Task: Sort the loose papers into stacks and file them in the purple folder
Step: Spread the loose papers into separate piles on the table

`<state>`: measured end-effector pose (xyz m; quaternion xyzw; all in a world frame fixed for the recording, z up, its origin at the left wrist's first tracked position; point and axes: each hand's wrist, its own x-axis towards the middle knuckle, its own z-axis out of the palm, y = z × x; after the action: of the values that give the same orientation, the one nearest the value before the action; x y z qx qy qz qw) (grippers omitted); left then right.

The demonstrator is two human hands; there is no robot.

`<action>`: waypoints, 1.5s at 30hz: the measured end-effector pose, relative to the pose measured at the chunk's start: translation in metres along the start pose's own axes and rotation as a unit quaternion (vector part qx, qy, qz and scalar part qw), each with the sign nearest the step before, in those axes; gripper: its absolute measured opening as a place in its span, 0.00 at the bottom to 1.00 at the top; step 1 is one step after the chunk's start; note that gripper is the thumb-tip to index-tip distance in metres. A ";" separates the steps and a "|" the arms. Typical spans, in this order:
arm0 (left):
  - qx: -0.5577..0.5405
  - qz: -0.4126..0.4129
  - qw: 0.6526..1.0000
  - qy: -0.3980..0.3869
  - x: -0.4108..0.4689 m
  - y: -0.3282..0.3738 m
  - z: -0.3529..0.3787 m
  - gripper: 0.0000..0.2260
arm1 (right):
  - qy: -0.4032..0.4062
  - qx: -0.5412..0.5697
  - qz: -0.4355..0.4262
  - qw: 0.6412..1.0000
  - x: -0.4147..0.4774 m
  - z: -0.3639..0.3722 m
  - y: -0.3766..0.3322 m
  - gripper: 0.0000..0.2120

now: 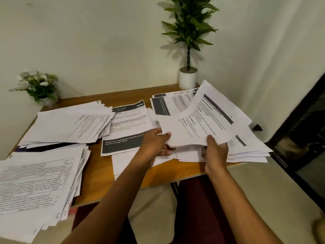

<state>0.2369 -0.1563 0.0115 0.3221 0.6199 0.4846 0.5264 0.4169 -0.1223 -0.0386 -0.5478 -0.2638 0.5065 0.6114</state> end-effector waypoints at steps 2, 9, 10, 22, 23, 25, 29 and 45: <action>0.058 0.014 0.998 0.015 0.011 -0.002 0.019 0.15 | 0.009 0.016 0.007 1.000 0.000 -0.008 -0.001 0.13; 0.263 0.094 0.959 0.050 0.053 -0.010 0.049 0.16 | -0.030 -0.019 0.125 0.992 -0.015 -0.017 -0.002 0.13; 0.288 0.098 0.951 0.054 0.055 -0.011 0.051 0.17 | -0.036 -0.033 0.125 0.991 -0.019 -0.014 -0.003 0.12; 0.363 0.138 0.919 0.066 0.050 -0.025 0.040 0.20 | -0.153 -0.019 -0.039 0.987 -0.049 0.038 -0.014 0.20; 0.374 0.151 0.912 0.075 0.047 -0.025 0.034 0.17 | -0.169 -0.040 -0.058 0.983 -0.050 0.046 -0.013 0.22; 0.379 0.176 0.902 0.110 0.041 -0.026 0.014 0.12 | -0.203 -0.096 -0.082 0.971 -0.048 0.065 -0.010 0.20; 0.393 0.206 0.866 0.233 0.035 -0.035 -0.049 0.11 | -0.254 -0.244 -0.109 0.929 -0.032 0.107 0.009 0.11; 0.427 0.161 0.804 0.381 0.031 -0.091 -0.124 0.25 | -0.279 -0.364 -0.059 0.887 -0.001 0.170 0.040 0.30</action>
<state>0.1197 -0.1896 -0.0878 0.3990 0.8542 0.3320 -0.0282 0.2538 -0.0597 -0.0315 -0.5510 -0.6214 0.4698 0.2994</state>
